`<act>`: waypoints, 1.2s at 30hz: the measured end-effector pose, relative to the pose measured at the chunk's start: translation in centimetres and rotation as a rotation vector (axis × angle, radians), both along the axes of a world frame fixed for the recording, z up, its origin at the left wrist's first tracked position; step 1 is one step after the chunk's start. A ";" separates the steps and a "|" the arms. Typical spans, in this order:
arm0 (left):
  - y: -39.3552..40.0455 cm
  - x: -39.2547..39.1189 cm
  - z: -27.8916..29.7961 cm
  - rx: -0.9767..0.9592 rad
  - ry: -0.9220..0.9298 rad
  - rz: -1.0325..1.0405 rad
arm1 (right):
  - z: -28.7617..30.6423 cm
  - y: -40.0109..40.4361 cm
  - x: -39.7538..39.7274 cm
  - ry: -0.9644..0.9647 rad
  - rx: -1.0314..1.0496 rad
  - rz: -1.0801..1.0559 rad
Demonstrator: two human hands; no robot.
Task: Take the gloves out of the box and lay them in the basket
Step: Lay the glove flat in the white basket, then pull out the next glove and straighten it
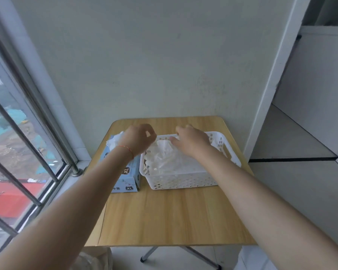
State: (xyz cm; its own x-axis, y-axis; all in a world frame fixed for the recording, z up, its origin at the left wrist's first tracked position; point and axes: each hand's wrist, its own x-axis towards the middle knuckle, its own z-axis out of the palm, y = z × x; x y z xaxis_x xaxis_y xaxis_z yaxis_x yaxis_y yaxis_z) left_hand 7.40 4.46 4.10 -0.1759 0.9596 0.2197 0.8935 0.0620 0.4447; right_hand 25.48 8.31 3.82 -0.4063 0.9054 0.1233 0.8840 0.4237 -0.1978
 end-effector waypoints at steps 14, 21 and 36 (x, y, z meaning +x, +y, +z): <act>-5.1 -12.0 -6.1 -0.081 -0.189 0.019 | -2.8 -2.0 -15.2 -0.072 -0.031 0.181; -5.0 -12.5 -7.2 -0.052 -0.056 0.017 | -1.8 -1.8 -15.2 0.125 -0.014 0.166; -5.3 -11.4 -3.7 0.356 -0.284 0.105 | -0.3 -2.0 -15.3 0.401 -0.129 0.292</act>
State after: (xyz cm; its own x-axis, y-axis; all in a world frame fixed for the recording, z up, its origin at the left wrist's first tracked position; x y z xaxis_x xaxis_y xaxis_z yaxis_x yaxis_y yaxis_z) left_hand -3.97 -0.87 0.44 -0.3691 0.8068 0.4613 0.7304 -0.0551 0.6808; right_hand 10.22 6.35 3.55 -0.5879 0.7795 0.2164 0.5763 0.5913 -0.5642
